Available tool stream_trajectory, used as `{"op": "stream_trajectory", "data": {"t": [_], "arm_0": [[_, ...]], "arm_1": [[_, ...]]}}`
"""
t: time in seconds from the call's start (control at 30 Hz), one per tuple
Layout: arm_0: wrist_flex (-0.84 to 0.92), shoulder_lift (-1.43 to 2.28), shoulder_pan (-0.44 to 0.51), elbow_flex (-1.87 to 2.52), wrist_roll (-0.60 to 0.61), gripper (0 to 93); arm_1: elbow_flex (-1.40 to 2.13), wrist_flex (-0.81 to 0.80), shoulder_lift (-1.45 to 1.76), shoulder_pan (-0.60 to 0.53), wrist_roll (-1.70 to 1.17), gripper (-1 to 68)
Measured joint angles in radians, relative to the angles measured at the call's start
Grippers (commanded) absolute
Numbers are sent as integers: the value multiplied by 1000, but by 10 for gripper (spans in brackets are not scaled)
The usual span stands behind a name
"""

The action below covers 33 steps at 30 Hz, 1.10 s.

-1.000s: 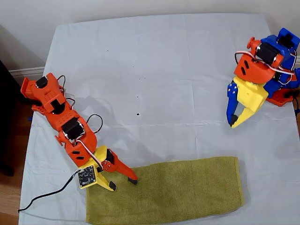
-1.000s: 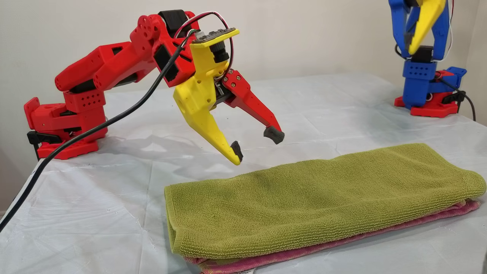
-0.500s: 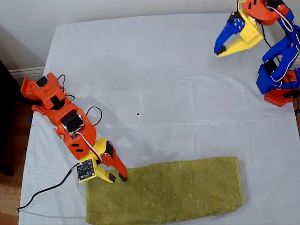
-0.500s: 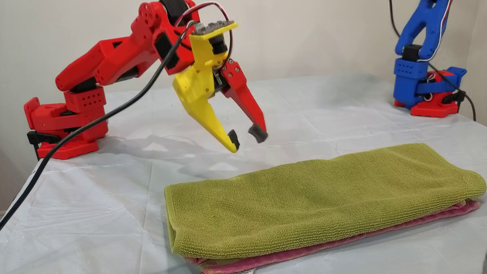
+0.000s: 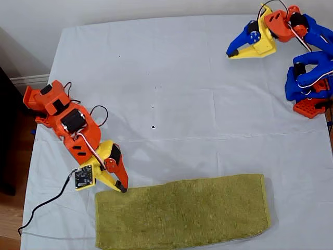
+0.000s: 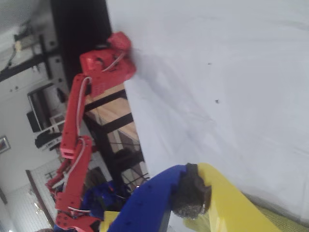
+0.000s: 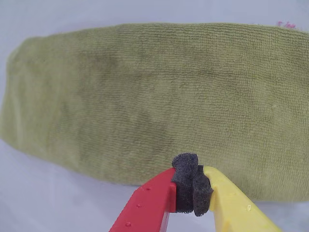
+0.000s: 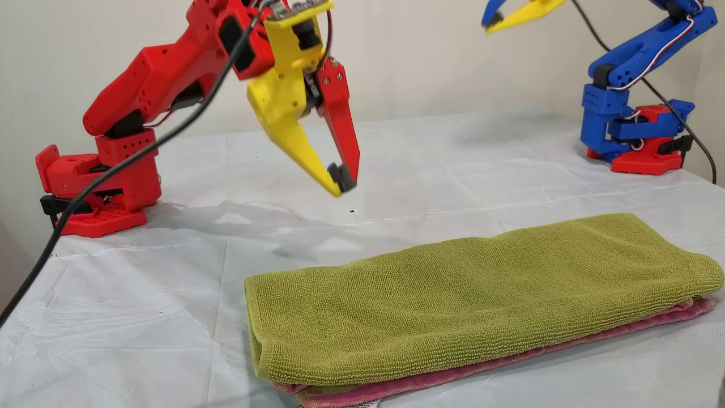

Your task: Fold the towel.

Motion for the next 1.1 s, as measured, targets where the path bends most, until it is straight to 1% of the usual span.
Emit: {"op": "stream_trajectory", "data": {"t": [0.03, 0.13, 0.27, 0.4, 0.5, 0.6, 0.73, 0.93, 1.0, 1.1], "arm_0": [[8, 26, -3, 0, 69, -1], [14, 104, -3, 20, 190, -1], [43, 169, -18, 58, 262, 0], [83, 170, -43, 41, 272, 0], [95, 172, -60, 26, 272, 0], [95, 172, -75, 23, 275, 0], [95, 172, -89, 23, 305, 0], [95, 172, -94, 17, 364, 0], [97, 172, -94, 5, 368, 0], [103, 172, -83, -12, 371, 0]], "arm_1": [[74, -46, 18, -2, -9, 2], [276, -163, 124, -25, -32, 2], [612, -311, 387, -69, -51, 2], [950, -397, 686, -98, -54, 2], [1081, -391, 834, -112, -67, 3], [1086, -368, 836, -106, -66, 3], [1086, -376, 836, -117, -32, 3], [1086, -310, 836, 3, 170, 3], [1086, -293, 836, 14, 232, 2], [1086, -293, 834, 17, 229, 2]]}}
